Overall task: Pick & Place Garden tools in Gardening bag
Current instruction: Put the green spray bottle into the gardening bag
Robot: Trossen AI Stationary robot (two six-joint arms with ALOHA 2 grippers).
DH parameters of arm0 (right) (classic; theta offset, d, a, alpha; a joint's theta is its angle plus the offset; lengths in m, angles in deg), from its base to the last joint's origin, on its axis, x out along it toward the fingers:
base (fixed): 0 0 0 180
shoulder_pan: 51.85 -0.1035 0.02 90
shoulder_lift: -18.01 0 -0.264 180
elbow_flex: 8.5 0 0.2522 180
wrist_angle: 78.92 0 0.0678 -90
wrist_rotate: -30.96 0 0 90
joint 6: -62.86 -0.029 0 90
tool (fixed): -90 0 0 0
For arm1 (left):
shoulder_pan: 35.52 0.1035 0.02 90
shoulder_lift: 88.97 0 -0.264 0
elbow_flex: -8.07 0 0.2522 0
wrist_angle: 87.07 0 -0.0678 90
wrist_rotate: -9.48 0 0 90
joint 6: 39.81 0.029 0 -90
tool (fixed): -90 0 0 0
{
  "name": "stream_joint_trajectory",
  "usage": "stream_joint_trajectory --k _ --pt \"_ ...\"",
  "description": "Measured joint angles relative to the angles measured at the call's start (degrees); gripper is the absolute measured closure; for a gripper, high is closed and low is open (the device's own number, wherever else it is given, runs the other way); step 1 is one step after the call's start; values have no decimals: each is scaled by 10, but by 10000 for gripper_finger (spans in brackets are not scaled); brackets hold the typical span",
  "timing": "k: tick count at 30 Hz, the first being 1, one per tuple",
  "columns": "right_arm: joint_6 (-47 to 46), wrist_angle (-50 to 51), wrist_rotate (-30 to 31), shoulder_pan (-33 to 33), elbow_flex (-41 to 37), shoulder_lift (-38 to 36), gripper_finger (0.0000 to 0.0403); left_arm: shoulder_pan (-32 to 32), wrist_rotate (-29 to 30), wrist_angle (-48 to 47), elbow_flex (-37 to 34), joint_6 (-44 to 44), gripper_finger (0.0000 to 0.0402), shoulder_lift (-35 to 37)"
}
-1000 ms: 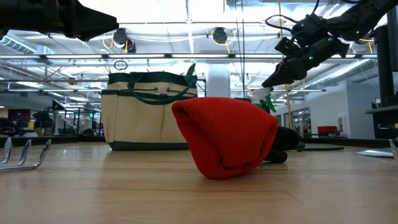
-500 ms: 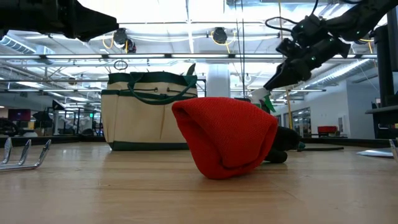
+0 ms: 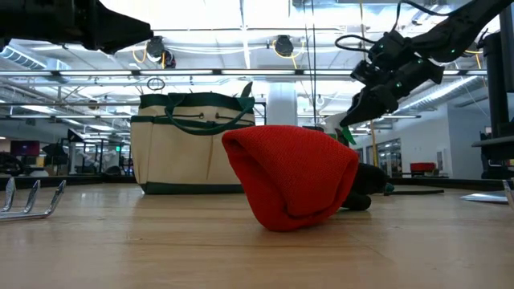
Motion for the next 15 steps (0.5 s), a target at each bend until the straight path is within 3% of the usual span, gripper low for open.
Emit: stream_joint_trajectory --k 5,15 --pt "1 -22 -44 0 0 0 259 0 0 -8 0 -2 197 0" --pt "-4 -6 -44 0 1 -1 358 0 0 -7 0 -13 197 0"
